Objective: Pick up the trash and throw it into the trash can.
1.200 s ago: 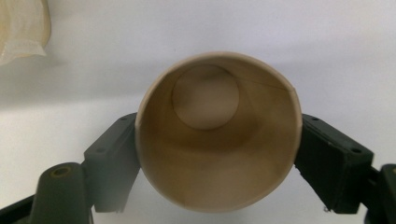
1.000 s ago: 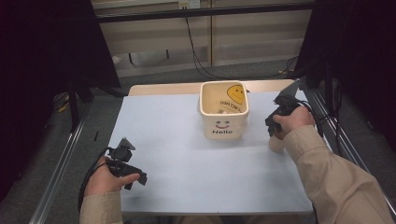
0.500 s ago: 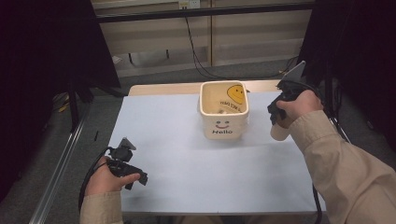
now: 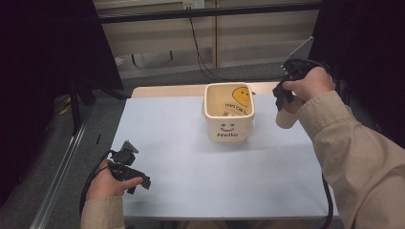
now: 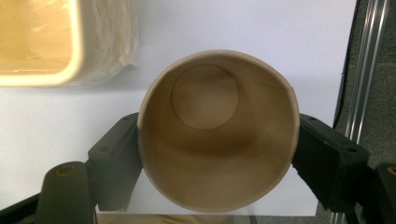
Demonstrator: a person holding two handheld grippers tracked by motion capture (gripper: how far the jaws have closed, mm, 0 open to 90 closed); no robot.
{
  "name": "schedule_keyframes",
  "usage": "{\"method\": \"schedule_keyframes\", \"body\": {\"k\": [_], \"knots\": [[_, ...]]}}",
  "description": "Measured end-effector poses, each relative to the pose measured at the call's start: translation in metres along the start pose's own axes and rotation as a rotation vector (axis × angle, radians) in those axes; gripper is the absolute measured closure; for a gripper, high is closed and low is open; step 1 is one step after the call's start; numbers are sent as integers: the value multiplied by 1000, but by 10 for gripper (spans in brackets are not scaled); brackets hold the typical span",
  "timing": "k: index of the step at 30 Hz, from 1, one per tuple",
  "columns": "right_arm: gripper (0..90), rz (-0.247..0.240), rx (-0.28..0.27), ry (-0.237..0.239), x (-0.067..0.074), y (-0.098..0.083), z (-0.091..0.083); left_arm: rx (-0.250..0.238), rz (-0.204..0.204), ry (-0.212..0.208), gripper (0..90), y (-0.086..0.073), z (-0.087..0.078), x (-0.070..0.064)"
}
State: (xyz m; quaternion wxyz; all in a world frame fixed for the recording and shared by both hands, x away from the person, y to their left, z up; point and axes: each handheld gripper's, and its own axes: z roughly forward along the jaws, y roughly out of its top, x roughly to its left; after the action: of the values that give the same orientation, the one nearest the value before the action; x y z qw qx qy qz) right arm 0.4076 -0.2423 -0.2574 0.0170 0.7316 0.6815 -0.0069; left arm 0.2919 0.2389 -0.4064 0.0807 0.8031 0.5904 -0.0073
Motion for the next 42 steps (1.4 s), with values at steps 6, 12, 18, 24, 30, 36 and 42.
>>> {"method": "schedule_keyframes", "body": {"k": [6, 12, 18, 24, 30, 36, 42], "knots": [[220, -6, -12, 3, 4, 7, -24, 0, 1, -8, 53, 0, 0, -1], [221, -21, -10, -8, 7, 13, -47, 13, 8, -18, 53, 0, -1, 1], [221, -46, 4, -12, 14, 22, -67, -1, 15, -7, 53, 0, 0, 0], [221, -58, 10, -19, 20, 31, -82, 4, 6, -18, 53, -1, -1, 2], [220, -66, 13, -21, 26, 39, -85, -4, 1, -14, 53, -2, -2, 5], [220, -79, 7, -21, 38, 43, -85, -6, 3, -19, 53, -2, -2, 5], [219, -111, -5, -14, 60, 48, -88, 0, 6, -26, 52, -3, -4, 5]]}}
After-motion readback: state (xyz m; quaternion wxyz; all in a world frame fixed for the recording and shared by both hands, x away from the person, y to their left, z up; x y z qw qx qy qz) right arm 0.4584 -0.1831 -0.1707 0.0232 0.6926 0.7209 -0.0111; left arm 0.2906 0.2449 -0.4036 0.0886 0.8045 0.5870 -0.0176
